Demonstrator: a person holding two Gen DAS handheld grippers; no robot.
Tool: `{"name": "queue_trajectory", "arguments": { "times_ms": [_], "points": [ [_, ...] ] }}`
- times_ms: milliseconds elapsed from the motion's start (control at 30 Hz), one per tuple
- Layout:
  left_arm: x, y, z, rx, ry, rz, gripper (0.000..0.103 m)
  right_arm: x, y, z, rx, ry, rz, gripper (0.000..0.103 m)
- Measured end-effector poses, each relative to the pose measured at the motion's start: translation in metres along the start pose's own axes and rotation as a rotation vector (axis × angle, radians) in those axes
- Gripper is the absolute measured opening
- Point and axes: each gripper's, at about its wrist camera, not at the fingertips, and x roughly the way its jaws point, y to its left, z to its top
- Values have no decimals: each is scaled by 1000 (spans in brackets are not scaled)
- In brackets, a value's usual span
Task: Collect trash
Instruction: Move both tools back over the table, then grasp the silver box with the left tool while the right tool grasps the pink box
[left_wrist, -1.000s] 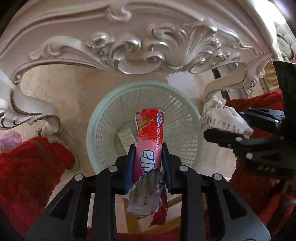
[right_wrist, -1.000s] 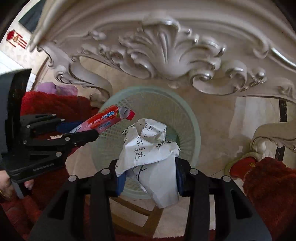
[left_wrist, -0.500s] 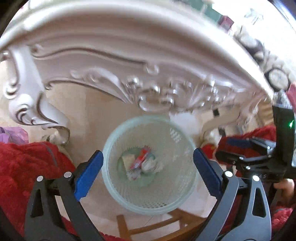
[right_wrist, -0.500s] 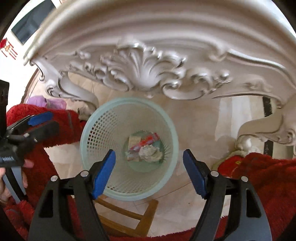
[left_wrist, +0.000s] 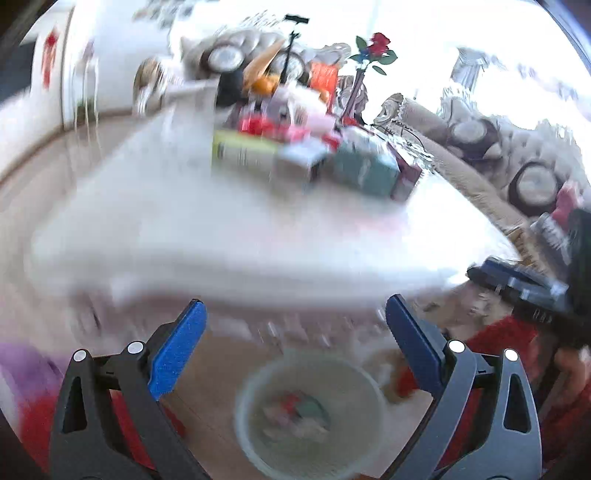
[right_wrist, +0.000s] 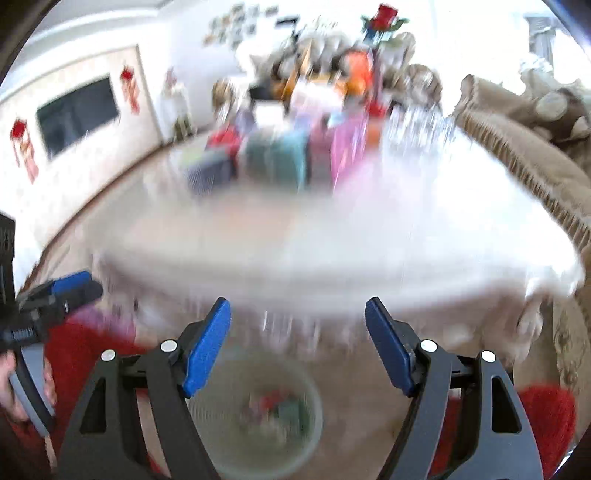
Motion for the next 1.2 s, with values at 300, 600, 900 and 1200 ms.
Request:
{"name": "queue_trajectory", "arguments": {
  "times_ms": [300,600,900,1200],
  "points": [
    [71,-1,89,61,-11,43,95,96,-24,110,142,-17,-104,71],
    [110,-2,112,30,28,19,95,145,-28,113,120,33,-116,72],
    [132,-4,111,14,75,20,95,144,-22,89,-85,127,-192,71],
    [144,-5,110,-11,134,36,95,160,-42,83,5,137,-143,72]
  ]
}}
